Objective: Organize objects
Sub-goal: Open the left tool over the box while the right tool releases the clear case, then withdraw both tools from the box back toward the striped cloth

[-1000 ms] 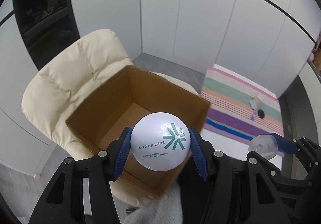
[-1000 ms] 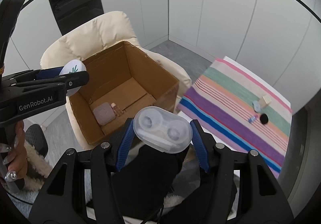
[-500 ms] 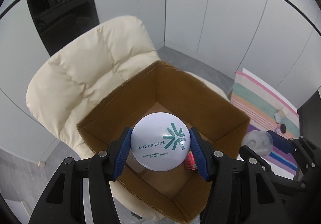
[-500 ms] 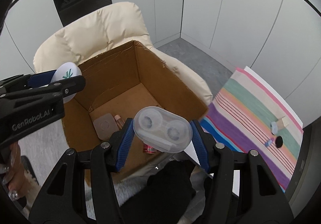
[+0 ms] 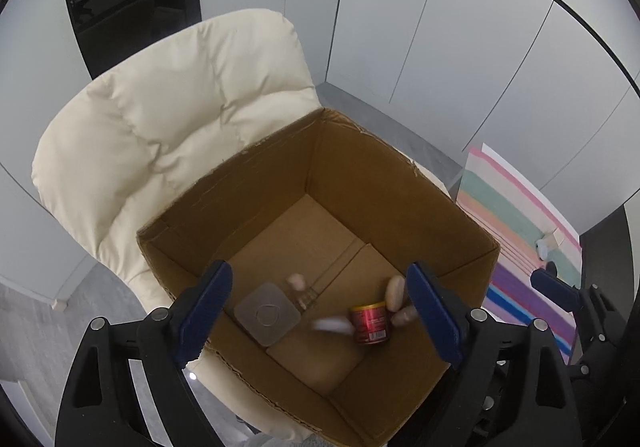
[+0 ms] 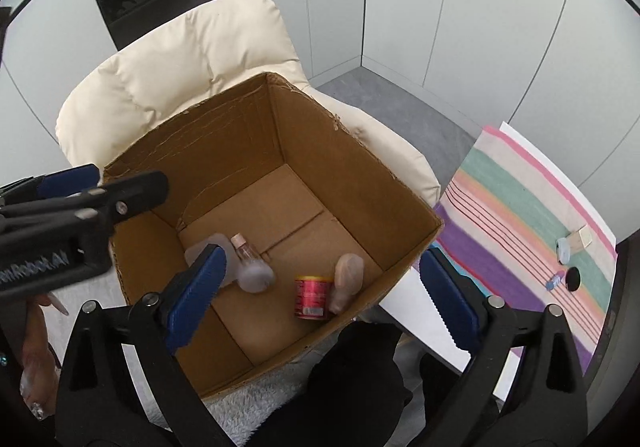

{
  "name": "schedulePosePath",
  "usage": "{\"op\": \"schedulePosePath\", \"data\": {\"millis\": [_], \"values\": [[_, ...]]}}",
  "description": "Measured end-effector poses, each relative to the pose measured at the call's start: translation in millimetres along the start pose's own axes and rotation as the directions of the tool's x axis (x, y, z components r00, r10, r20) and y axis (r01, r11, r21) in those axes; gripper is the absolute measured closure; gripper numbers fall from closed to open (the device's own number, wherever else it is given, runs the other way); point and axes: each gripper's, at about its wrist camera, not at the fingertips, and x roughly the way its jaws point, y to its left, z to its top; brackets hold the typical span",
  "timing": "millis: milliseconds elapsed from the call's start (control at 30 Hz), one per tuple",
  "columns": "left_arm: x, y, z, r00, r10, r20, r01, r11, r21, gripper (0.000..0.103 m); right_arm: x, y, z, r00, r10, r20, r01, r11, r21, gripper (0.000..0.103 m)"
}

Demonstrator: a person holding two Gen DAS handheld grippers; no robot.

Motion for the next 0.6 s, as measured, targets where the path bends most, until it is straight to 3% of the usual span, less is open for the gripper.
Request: {"op": "schedulePosePath", "data": {"millis": [600], "values": [[-12.3,-9.2,-6.2,0.999,0.011,0.046,-0.014,0.998,0.061,0.013,-14.0,-6.4,-5.8,1.000,0.025,0.008,-0.025,0.999,0.031,0.004]]}}
